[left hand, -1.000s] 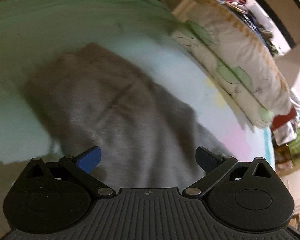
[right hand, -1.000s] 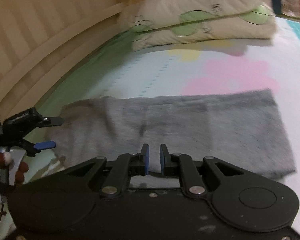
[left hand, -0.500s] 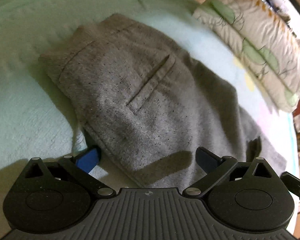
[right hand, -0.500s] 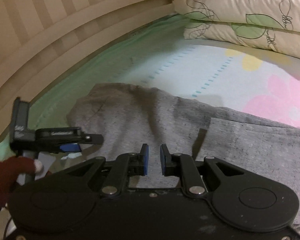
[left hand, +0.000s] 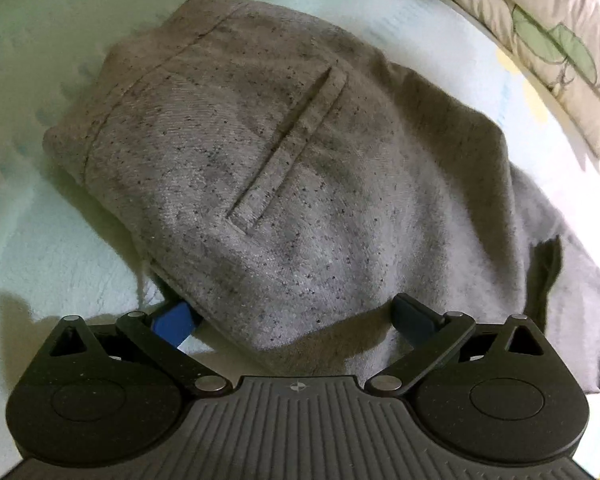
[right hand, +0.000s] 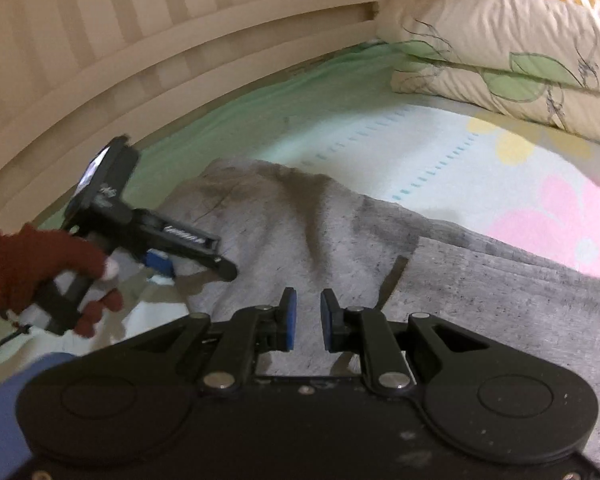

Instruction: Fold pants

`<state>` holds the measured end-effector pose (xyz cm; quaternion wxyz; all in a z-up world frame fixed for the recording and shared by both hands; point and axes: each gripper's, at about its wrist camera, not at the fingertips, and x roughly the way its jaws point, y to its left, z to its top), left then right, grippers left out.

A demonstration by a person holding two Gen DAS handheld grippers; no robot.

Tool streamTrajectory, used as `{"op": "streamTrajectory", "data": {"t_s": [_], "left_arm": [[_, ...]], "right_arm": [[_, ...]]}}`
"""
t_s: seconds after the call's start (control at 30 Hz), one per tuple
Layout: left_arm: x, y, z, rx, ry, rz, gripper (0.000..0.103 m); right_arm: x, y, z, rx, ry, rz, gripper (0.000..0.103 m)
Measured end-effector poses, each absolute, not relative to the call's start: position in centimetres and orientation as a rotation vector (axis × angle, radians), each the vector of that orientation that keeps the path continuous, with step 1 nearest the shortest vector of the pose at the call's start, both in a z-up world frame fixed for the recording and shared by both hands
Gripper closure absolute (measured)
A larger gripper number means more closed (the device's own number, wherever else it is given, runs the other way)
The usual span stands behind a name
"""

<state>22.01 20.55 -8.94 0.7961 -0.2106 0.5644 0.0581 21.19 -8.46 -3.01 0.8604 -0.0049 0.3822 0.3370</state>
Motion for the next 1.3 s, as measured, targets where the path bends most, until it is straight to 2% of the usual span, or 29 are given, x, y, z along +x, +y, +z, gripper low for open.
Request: {"op": "streamTrajectory", "data": {"t_s": [0.2, 0.37, 0.53, 0.67, 0.73, 0.77, 1.0, 1.3], "left_arm": [[22.4, 21.6, -8.5, -0.477, 1.187, 0.074, 0.001], [18.7, 24.3, -8.4, -0.628, 1.046, 0.026, 0.001], [16.6, 25.8, -8.4, -0.735, 0.958, 0.018, 0.001], [16.4, 26.5, -7.5, -0.737, 0.92, 0.029, 0.001], [16.8, 26.7, -7.6, -0.747, 0.916, 0.034, 0.001], [16.9, 26.9, -7.8, -0.759, 0.924, 0.035, 0.001], [17.9, 26.9, -9.0, -0.822, 0.898, 0.065, 0.001], [14.1, 28.0, -8.1, -0.776, 0.824, 0.203, 0.001]], "right_arm": [[24.7, -4.6, -4.8, 0.024, 0.827, 0.644, 0.086], [29.4, -0.2, -8.1, 0.028, 0.916, 0.552, 0.087], [33.3, 1.1, -10.8, 0.019, 0.957, 0.423, 0.101], [34.5, 1.5, -10.6, 0.014, 0.95, 0.405, 0.1], [34.2, 1.5, -9.6, 0.02, 0.927, 0.423, 0.091], [33.7, 1.0, -8.9, 0.049, 0.907, 0.433, 0.09], [28.6, -3.3, -5.5, 0.158, 0.842, 0.482, 0.089], [21.9, -9.3, -5.6, 0.193, 0.865, 0.472, 0.089]]}}
